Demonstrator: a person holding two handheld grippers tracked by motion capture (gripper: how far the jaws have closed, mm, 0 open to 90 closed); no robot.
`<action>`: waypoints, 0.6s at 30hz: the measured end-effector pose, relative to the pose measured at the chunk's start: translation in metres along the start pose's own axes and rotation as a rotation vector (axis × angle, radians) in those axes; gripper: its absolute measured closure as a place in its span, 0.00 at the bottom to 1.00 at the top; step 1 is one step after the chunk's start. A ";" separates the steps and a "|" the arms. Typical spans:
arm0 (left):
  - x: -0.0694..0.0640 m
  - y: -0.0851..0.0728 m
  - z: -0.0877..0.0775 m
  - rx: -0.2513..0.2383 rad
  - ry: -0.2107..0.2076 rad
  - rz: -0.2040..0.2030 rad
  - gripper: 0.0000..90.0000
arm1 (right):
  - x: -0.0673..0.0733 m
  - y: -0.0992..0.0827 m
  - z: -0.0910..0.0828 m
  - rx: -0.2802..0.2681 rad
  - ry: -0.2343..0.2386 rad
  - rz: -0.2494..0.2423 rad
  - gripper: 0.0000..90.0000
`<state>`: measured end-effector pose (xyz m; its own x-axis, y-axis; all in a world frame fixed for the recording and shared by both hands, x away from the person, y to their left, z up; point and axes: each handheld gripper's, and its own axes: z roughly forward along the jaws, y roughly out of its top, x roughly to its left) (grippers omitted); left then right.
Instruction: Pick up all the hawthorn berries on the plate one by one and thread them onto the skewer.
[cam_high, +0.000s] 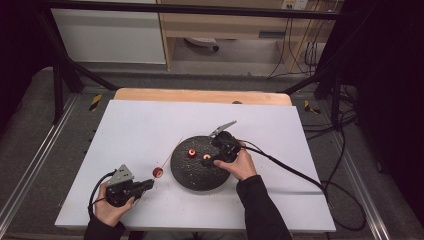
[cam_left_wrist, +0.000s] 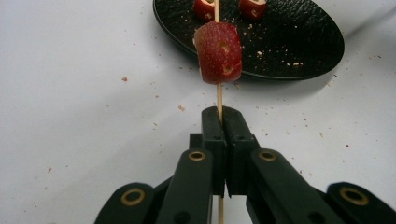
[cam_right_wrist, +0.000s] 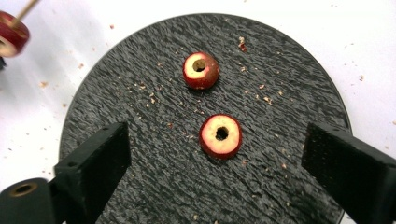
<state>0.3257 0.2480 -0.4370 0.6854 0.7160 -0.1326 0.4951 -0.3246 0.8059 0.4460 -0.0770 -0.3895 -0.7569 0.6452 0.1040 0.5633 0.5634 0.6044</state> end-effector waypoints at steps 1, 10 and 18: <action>0.000 0.000 0.000 0.000 0.000 0.000 0.98 | 0.000 0.003 0.002 0.015 -0.003 -0.011 0.11; 0.000 0.000 0.000 0.002 -0.004 -0.002 0.98 | -0.005 0.018 0.018 0.112 0.002 -0.034 0.23; 0.001 0.000 0.000 0.002 -0.005 -0.005 0.98 | -0.009 0.018 0.032 0.170 0.018 -0.055 0.39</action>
<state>0.3265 0.2492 -0.4371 0.6852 0.7149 -0.1397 0.5000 -0.3221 0.8039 0.4730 -0.0561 -0.4046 -0.7930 0.6025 0.0901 0.5679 0.6776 0.4672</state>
